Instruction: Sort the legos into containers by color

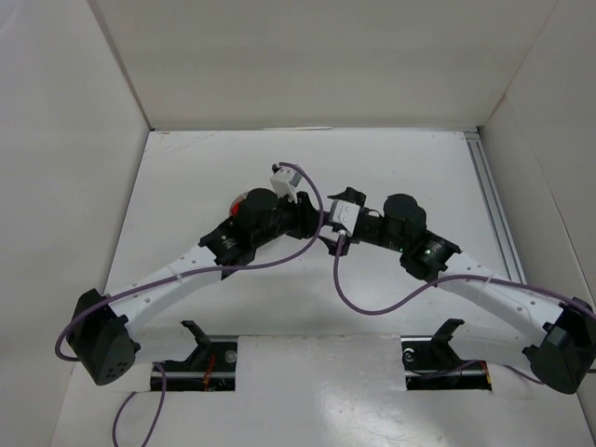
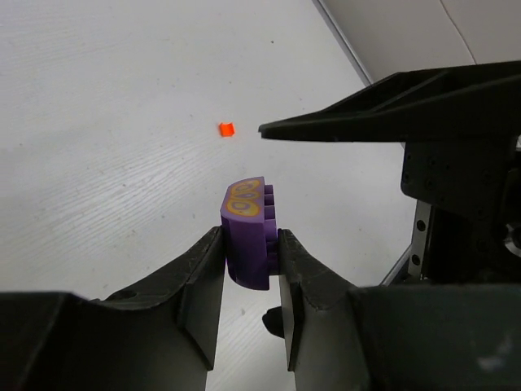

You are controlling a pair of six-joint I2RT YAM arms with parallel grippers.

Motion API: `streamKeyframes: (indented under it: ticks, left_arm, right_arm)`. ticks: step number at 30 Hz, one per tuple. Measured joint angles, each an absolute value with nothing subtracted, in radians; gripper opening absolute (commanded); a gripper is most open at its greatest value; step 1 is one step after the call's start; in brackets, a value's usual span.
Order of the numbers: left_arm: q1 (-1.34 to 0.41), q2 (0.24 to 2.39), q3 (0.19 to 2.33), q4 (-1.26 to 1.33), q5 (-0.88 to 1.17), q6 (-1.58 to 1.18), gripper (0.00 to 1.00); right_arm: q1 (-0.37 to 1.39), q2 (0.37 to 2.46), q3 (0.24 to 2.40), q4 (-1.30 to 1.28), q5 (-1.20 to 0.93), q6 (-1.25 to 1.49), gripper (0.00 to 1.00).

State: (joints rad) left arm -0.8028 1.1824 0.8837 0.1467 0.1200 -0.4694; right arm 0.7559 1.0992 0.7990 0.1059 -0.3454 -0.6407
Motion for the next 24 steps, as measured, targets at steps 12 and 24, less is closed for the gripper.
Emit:
streamKeyframes:
  ticks: [12, 24]
  left_arm:
    - [-0.717, 1.175, 0.976, -0.076, -0.135, -0.471, 0.0]
    - [-0.487, 1.456, 1.25, -0.22, -0.271, -0.345, 0.0]
  right_arm:
    - [0.677, 1.126, 0.854, 0.112, -0.354, -0.617, 1.0]
    - [0.47, 1.076, 0.767, -0.005, -0.355, -0.602, 1.0]
